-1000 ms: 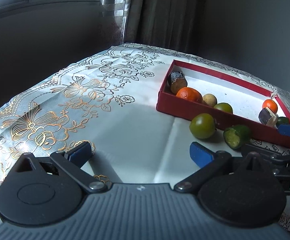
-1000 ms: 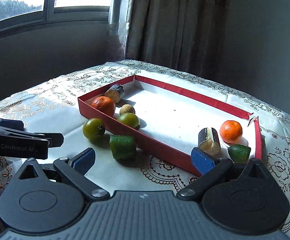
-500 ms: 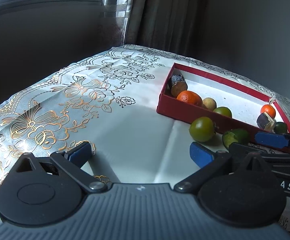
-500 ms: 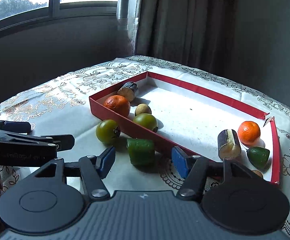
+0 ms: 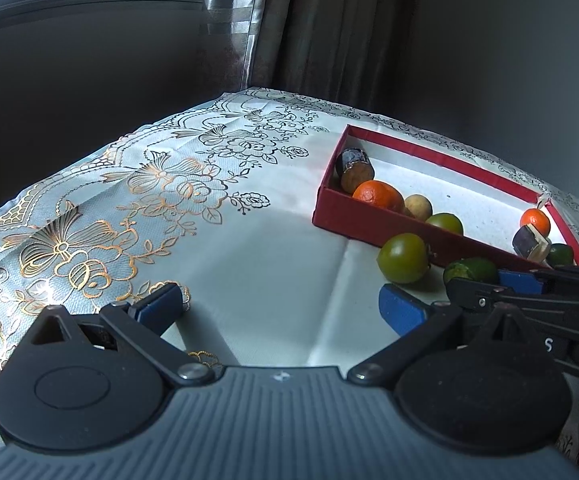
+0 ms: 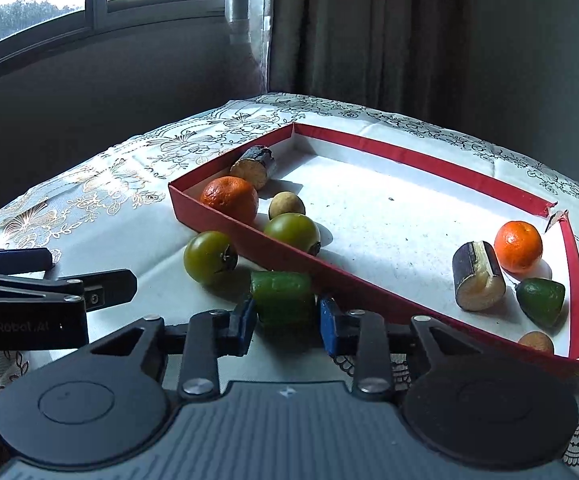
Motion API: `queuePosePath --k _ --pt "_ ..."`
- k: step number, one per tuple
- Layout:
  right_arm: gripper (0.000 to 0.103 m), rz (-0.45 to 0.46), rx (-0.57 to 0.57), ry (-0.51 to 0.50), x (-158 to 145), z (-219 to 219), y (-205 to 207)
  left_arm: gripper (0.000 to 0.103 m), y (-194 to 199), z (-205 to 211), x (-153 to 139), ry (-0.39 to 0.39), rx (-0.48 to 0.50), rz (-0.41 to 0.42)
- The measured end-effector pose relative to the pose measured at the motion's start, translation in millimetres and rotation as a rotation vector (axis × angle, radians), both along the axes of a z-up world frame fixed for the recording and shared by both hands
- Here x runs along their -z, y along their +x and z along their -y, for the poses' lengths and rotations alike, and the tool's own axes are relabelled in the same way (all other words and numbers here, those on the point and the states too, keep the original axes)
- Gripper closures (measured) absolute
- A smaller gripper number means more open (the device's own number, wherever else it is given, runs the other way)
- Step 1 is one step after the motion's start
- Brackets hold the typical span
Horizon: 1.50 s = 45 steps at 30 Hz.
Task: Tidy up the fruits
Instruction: 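Carry the cucumber chunk into the red box and open the right gripper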
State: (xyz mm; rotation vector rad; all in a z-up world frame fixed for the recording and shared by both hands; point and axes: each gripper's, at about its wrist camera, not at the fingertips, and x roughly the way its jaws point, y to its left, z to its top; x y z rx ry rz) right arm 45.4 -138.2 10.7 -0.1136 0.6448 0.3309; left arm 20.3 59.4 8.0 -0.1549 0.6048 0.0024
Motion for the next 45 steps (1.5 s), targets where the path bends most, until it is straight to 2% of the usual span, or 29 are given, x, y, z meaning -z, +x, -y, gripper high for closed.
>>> queuePosePath --k 11,17,24,29,34,45 --pt "0.074 0.051 -0.006 0.051 -10 12 -19 0.0 1 1 1 0.012 0.0 -0.006" --pt "0.074 0.096 0.02 0.095 -24 36 -40 0.0 1 2 1 0.016 -0.003 -0.008" --pt "0.075 0.143 0.078 0.094 -37 67 -50 0.0 1 2 1 0.025 -0.004 -0.011" --pt "0.075 0.165 0.133 0.086 -46 84 -32 0.0 1 2 2 0.026 -0.004 -0.011" --pt "0.074 0.161 0.149 0.073 -49 82 -1 0.0 1 2 2 0.026 -0.004 -0.012" --pt "0.075 0.092 0.145 0.021 -21 61 47 0.0 0 1 2 0.024 -0.006 -0.012"
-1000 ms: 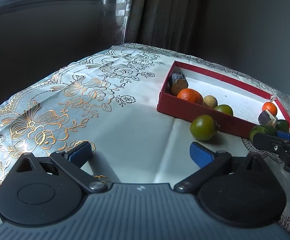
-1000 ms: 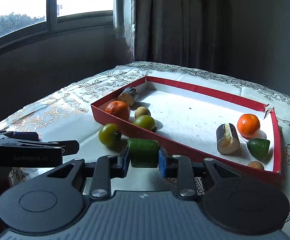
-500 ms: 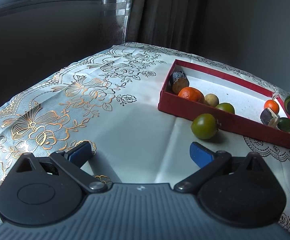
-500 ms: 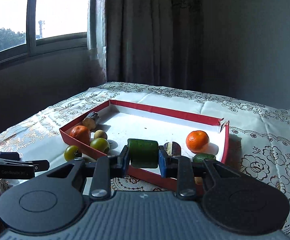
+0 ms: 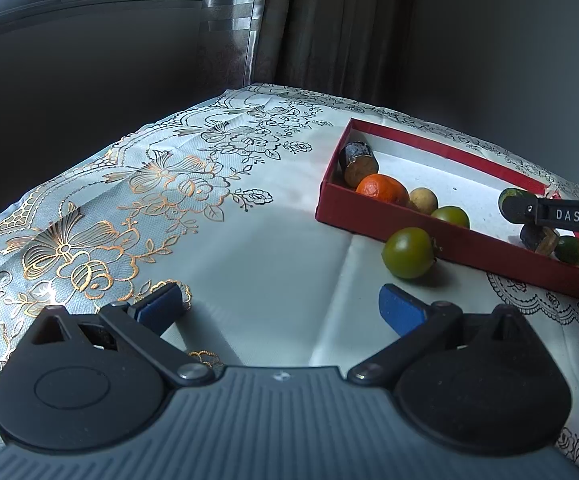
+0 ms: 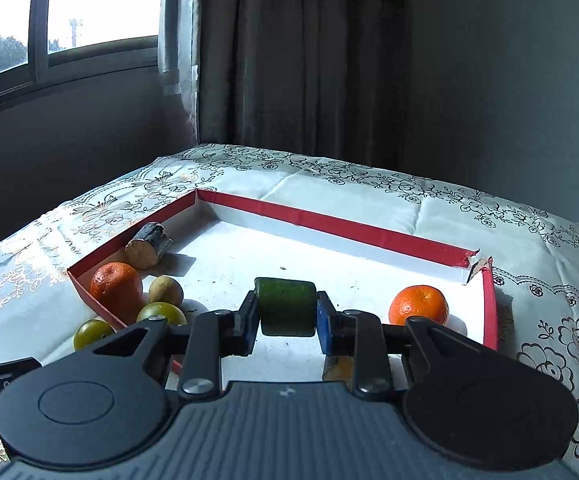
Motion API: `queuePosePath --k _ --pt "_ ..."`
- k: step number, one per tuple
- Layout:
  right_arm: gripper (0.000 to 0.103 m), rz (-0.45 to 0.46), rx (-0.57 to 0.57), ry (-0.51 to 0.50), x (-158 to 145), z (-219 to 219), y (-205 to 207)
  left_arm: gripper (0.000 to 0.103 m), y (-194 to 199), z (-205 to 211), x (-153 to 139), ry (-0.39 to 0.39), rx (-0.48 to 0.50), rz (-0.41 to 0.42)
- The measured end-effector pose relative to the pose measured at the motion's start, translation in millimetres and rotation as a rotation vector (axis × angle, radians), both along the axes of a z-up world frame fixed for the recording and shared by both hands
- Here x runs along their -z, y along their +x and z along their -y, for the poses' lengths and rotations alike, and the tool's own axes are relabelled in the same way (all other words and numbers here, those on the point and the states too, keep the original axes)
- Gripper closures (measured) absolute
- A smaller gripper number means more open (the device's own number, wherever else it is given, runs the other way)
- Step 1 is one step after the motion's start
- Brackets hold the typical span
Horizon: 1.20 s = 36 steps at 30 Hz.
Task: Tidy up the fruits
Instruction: 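Carry the cucumber chunk into the red box and open the right gripper, then move the left gripper to the green tomato and close on it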
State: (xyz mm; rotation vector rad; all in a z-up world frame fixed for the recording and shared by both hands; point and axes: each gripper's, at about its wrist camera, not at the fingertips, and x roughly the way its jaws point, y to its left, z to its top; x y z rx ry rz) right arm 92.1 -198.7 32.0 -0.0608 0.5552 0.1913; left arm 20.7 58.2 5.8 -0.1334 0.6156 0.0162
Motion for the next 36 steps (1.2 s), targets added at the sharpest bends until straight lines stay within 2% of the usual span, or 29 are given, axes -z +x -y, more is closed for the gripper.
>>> queuePosePath --k 9,18,25,27,29,30,32,36 --pt "0.074 -0.042 0.014 0.002 16 1 16 0.0 1 0 -1 -0.011 -0.004 0.002" --pt "0.074 -0.05 0.015 0.003 15 4 16 0.0 2 0 -1 -0.01 -0.004 0.001" --pt "0.073 -0.023 0.019 0.081 -1 27 -16 0.0 1 0 -1 -0.009 -0.004 0.001" --pt "0.066 -0.007 0.013 0.115 -6 38 -36 0.0 1 0 -1 -0.01 -0.004 0.001" --pt "0.033 0.012 0.017 0.129 -9 46 -54 0.0 1 0 -1 -0.006 -0.004 0.0" --pt "0.027 0.031 0.025 0.127 -10 50 -68 0.0 1 0 -1 -0.005 -0.003 0.0" --pt "0.023 0.042 0.025 0.105 -8 54 -86 0.0 1 1 0 0.0 -0.003 -0.003" --pt "0.023 -0.019 0.027 0.075 5 60 -106 0.0 1 3 0 0.013 0.006 -0.01"
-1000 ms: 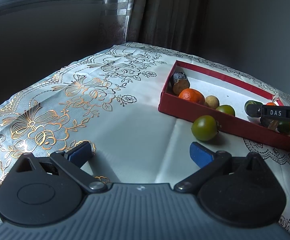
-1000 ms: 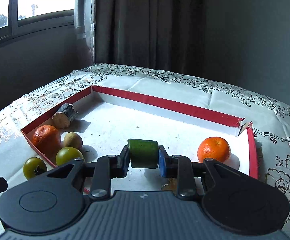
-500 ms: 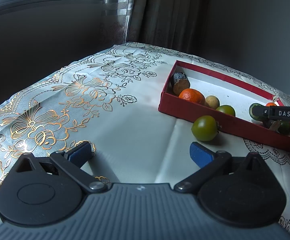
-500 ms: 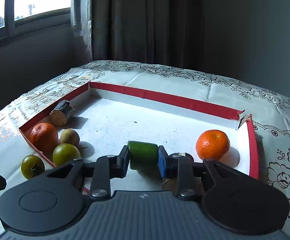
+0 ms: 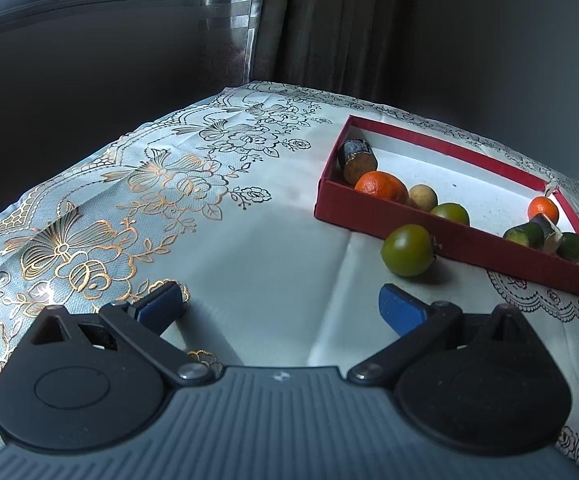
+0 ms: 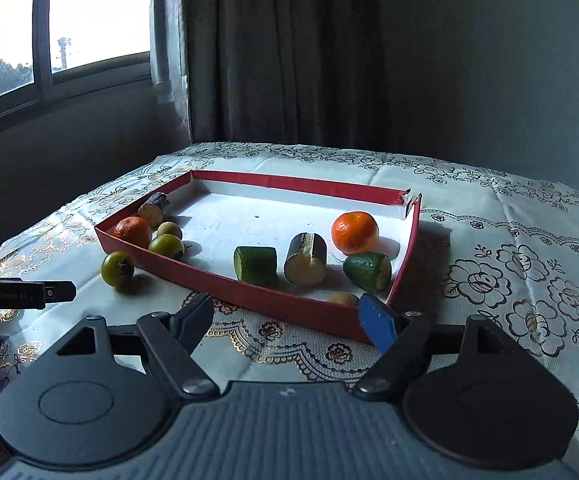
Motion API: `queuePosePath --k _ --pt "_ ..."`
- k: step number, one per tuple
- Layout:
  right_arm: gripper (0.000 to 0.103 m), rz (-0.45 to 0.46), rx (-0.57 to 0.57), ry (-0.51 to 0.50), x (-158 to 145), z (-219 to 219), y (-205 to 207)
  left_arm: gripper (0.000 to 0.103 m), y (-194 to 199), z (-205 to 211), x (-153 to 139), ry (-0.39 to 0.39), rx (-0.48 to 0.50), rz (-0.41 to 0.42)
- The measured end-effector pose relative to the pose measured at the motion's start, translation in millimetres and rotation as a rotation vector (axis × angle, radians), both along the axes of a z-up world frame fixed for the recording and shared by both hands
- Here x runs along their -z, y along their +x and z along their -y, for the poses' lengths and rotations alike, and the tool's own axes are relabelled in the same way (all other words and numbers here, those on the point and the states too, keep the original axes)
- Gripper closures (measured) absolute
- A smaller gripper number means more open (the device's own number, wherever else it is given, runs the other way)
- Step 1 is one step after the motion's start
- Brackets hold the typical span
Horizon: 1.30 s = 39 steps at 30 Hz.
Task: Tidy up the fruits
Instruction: 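Move the left gripper to the green tomato and close on it, then carry the green tomato into the red box and open the left gripper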
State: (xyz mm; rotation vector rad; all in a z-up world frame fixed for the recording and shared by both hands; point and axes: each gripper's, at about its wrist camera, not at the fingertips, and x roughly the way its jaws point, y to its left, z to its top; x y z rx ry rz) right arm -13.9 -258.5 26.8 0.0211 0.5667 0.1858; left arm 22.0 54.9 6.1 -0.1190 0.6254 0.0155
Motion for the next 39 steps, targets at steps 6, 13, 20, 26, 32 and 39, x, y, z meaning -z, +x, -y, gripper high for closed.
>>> queuePosePath --k 6,13,20,26,32,39 --pt "0.021 -0.078 -0.005 -0.01 19 3 -1 0.0 8 8 -1 0.008 0.06 -0.002" --pt "0.015 -0.104 -0.017 0.03 21 8 2 0.021 22 35 -4 0.095 0.154 0.01" --pt "0.012 -0.107 -0.026 0.06 21 11 3 0.022 32 56 -7 0.098 0.235 0.025" --pt "0.01 -0.107 -0.029 0.075 21 13 4 0.046 48 62 -3 0.088 0.269 -0.014" --pt "0.01 -0.107 -0.028 0.079 21 13 4 0.071 47 65 -2 0.089 0.302 0.008" --pt "0.01 -0.107 -0.029 0.079 21 13 4 0.072 44 66 -4 0.083 0.308 0.006"
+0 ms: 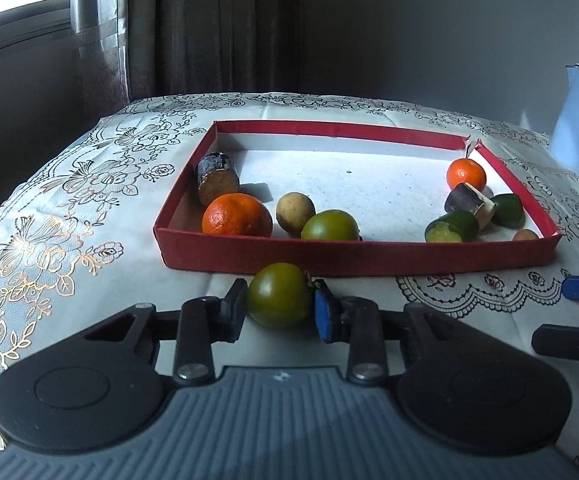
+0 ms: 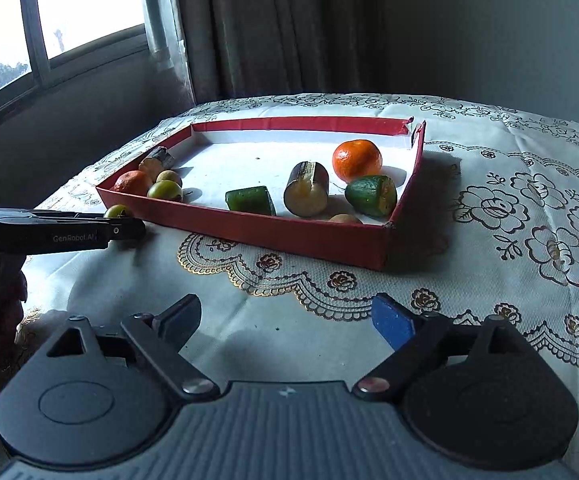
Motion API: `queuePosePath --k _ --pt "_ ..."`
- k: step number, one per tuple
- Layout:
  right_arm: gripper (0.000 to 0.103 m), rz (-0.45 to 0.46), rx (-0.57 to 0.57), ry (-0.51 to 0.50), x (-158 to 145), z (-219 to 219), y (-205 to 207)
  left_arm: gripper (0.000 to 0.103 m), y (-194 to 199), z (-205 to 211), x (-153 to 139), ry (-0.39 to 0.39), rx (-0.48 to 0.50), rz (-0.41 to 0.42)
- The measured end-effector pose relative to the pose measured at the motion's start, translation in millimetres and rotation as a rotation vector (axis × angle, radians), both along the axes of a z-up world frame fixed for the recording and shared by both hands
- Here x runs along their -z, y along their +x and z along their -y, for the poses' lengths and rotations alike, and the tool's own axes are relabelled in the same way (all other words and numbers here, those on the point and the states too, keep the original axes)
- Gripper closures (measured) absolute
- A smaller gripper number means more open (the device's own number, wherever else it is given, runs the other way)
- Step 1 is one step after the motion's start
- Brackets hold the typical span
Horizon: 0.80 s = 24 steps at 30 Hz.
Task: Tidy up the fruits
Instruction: 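Carry the green tomato into the red box and open the left gripper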
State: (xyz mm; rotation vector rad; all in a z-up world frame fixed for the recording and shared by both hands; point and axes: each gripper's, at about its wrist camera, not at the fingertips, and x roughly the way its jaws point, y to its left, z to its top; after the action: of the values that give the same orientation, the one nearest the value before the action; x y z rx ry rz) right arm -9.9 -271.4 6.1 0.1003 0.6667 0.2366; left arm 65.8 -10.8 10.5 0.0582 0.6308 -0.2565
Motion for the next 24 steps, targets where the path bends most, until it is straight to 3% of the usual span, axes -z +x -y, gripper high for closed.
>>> queuePosePath --k 9,16,24 --pt "0.009 0.0 0.0 0.0 0 0 0 0.072 -12 15 -15 -0.001 0.013 0.048" --pt "0.008 0.0 -0.001 0.001 0 0 1 0.072 4 36 -34 -0.012 0.028 0.09" --pt "0.007 -0.001 -0.003 0.008 0 -1 0 0.072 31 63 -35 -0.011 0.037 0.082"
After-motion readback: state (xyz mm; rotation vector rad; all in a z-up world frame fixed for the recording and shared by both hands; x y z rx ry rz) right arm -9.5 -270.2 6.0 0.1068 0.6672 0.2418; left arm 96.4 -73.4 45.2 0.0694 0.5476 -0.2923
